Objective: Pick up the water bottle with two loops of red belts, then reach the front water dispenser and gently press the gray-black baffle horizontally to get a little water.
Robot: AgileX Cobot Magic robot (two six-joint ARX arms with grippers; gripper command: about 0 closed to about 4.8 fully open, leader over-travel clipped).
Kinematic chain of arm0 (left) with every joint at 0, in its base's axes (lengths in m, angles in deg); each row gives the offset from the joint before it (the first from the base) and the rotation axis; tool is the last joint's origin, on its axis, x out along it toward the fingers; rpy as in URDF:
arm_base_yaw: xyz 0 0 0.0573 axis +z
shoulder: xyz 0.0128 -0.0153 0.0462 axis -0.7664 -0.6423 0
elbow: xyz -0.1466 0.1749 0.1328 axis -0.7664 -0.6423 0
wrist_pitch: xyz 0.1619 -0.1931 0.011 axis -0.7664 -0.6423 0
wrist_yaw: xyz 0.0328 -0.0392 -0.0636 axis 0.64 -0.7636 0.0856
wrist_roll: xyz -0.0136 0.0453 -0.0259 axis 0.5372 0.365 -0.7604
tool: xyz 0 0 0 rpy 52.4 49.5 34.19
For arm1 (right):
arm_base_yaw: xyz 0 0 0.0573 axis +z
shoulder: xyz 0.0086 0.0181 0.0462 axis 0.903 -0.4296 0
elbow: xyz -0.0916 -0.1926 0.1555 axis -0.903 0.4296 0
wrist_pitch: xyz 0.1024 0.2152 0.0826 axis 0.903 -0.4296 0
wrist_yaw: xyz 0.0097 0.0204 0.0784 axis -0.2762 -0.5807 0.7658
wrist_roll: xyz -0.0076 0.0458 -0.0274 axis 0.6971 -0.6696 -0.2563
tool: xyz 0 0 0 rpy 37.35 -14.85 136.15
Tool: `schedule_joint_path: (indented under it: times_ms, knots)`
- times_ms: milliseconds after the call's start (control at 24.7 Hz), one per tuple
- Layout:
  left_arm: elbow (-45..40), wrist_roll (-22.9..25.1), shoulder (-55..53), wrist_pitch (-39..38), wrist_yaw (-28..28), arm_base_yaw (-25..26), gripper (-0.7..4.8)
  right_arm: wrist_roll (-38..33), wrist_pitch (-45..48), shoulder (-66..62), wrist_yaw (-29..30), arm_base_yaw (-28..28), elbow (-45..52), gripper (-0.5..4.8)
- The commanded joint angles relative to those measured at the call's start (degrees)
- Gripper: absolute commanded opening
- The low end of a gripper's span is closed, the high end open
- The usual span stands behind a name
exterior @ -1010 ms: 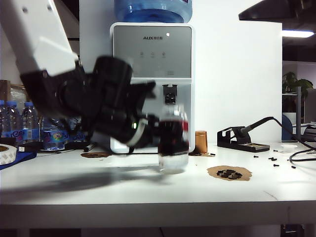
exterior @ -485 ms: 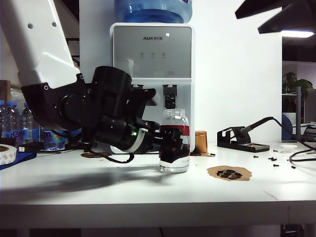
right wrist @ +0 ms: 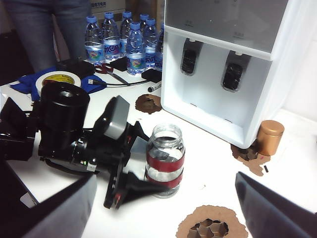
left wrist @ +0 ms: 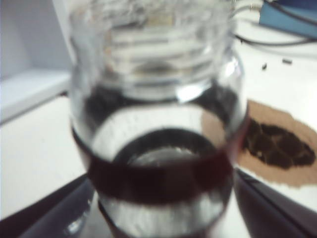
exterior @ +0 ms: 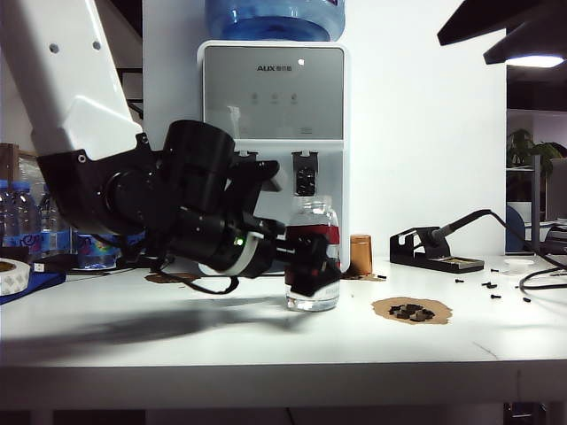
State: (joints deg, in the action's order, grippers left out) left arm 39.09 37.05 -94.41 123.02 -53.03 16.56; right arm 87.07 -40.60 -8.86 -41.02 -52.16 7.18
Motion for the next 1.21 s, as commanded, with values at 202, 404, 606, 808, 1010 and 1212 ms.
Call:
schedule_joint_path:
  times_ms: [202, 404, 606, 808, 1010, 1212]
  knots:
    - [0.09, 0.13, -0.31, -0.61, -0.55, 0.04, 4.79, -0.13, 1.33, 0.15, 0.17, 0.02, -0.17, 4.79]
    - [0.07, 0.28, -0.31, -0.81, -1.81, 0.13, 4.79, -0.52, 2.23, 0.15, 0.17, 0.02, -0.17, 4.79]
    - [0.04, 0.24, -0.28, -1.55, -5.22, 3.48, 4.79, -1.07, 2.19, 0.17, 0.63, 0.02, -0.17, 4.79]
    - [-1.31, 0.28, -0.24, -3.21, -14.71, 6.56, 4.79, -1.64, 2.21, 0.17, 0.81, 0.02, -0.17, 4.79]
    - [-6.12, 1.18, 0.7, 1.33, -18.71, 6.49, 4.79, -1.64, 2.23, 0.17, 0.81, 0.02, -0.17, 4.79]
    - [-13.05, 3.04, 3.23, 7.56, -18.91, 7.5, 4.79, -1.66, 2.16, 0.17, 0.87, 0.02, -0.17, 4.79]
